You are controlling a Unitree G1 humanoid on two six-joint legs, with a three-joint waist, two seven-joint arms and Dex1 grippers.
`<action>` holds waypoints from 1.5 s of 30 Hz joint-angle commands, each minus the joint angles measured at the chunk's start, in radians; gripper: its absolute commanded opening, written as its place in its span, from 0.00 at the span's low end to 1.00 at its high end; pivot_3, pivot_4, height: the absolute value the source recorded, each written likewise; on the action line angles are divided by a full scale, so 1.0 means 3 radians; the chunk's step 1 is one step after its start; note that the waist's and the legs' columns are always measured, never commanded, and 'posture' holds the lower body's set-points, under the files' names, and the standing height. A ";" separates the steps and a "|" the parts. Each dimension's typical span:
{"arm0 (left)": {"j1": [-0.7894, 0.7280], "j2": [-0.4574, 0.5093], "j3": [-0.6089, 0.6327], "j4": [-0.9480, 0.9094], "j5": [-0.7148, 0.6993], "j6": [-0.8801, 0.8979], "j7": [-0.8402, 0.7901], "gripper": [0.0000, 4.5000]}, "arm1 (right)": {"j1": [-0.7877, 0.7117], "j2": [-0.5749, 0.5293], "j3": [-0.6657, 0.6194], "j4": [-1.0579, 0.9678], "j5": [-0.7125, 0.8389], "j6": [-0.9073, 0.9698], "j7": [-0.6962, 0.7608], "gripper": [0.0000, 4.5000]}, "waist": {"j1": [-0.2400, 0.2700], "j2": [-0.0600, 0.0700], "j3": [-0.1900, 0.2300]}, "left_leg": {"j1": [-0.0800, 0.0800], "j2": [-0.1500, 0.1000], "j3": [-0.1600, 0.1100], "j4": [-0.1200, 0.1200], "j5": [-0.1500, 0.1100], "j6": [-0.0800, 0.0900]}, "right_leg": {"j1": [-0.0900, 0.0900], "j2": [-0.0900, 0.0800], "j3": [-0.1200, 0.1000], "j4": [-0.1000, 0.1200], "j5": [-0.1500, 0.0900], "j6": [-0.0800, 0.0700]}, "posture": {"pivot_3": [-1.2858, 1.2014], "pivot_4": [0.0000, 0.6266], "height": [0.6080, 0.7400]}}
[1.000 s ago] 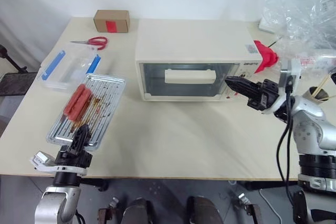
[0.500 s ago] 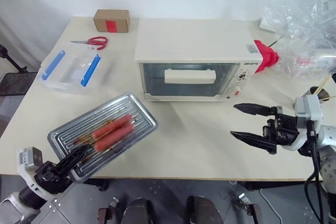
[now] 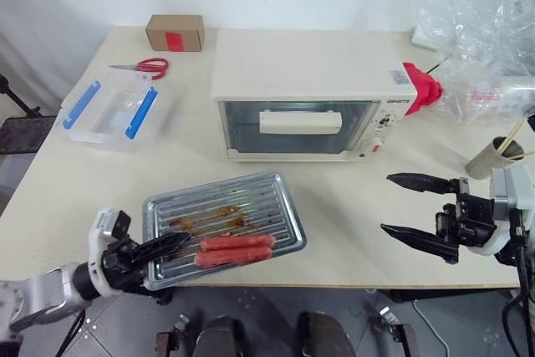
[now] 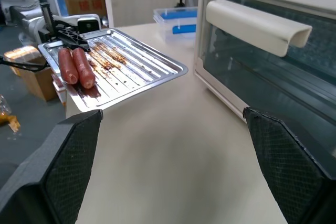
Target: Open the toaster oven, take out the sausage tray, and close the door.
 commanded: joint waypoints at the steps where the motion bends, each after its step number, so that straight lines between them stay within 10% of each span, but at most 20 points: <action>1: -0.0407 0.0081 -0.0359 0.0247 -0.0049 0.0161 0.0096 0.00 | 0.0175 -0.0085 -0.0250 -0.0197 0.0098 0.0036 -0.0032 1.00 | 0.0017 0.0001 0.0000 | 0.0000 -0.0001 0.0000 0.0000 0.0000 -0.0001 | 0.0000 0.0000 0.0000 -0.0001 0.0000 0.0000 | 0.52 0.24 1.00; 16: -0.1579 -0.0523 -0.1073 0.0793 -0.0049 0.0017 0.1142 0.00 | 0.0781 -0.0013 -0.0647 -0.0706 0.0263 0.0190 -0.0417 1.00 | 0.0076 0.0000 0.0000 | 0.0002 -0.0006 -0.0002 0.0002 0.0005 0.0000 | 0.0006 0.0000 0.0003 0.0009 0.0005 0.0009 | 0.52 0.24 1.00; 40: -0.1950 -0.1433 -0.1398 0.0607 0.0318 -0.0153 0.2274 0.00 | 0.1693 0.0177 -0.1223 -0.1088 0.0535 0.0108 -0.0340 1.00 | 0.0262 0.0014 -0.0010 | 0.0004 -0.0071 -0.0090 0.0004 0.0012 0.0032 | 0.0077 -0.0009 0.0094 -0.0044 0.0008 0.0014 | 0.52 0.24 1.00; 45: -0.2055 -0.1533 -0.1425 0.0384 0.0941 -0.0104 0.1745 0.28 | 0.1740 0.0170 -0.1260 -0.1133 0.0546 0.0130 -0.0357 1.00 | 0.0266 0.0014 -0.0010 | 0.0004 -0.0093 -0.0099 0.0004 0.0013 0.0036 | 0.0089 -0.0011 0.0095 -0.0061 0.0008 0.0014 | 0.52 0.24 1.00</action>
